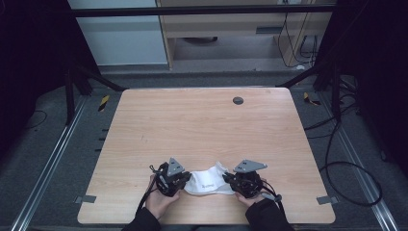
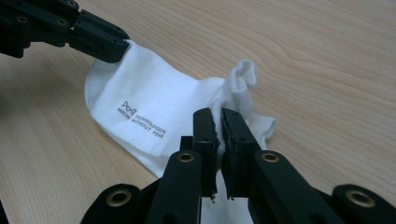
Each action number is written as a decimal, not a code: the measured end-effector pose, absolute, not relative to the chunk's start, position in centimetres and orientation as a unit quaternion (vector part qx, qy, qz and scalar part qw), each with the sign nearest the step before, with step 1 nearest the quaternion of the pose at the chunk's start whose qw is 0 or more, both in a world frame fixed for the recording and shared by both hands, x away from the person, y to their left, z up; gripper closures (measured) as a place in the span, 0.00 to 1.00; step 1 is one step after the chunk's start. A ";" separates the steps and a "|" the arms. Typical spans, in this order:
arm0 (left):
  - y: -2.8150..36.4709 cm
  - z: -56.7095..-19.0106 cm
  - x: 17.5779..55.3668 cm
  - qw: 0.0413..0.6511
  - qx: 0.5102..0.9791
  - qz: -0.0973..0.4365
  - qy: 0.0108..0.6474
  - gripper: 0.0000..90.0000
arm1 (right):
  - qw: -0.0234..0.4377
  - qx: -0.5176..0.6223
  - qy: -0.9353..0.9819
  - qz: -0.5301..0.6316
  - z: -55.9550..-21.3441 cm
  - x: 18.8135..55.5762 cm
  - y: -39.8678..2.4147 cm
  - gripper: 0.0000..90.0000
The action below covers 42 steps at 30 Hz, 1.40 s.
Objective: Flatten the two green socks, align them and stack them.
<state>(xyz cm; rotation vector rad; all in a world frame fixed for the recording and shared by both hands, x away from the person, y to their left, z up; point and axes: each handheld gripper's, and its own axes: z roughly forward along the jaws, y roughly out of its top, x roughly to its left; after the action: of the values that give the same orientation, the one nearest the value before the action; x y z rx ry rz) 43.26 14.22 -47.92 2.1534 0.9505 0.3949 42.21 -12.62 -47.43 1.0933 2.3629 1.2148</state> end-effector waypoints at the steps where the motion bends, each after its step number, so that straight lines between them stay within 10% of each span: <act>1: 14.2 -48.0 43.3 0.367 0.839 0.153 0.371 0.93 | 0.133 0.378 0.815 0.419 -47.4 42.2 -12.6 0.94; 21: 15.6 -47.8 42.7 0.386 0.826 0.166 0.375 0.69 | 0.134 0.395 0.810 0.412 -47.8 41.5 -14.4 0.80; 42: 15.6 -48.6 42.5 0.373 0.835 0.152 0.374 0.75 | 0.153 0.414 0.797 0.412 -48.1 44.2 -14.9 0.78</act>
<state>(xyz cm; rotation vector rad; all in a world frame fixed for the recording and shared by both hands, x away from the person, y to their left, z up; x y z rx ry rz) 42.50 15.65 -48.58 2.1404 0.9580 0.3887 44.24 -14.89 -48.08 1.1880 2.2855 1.1815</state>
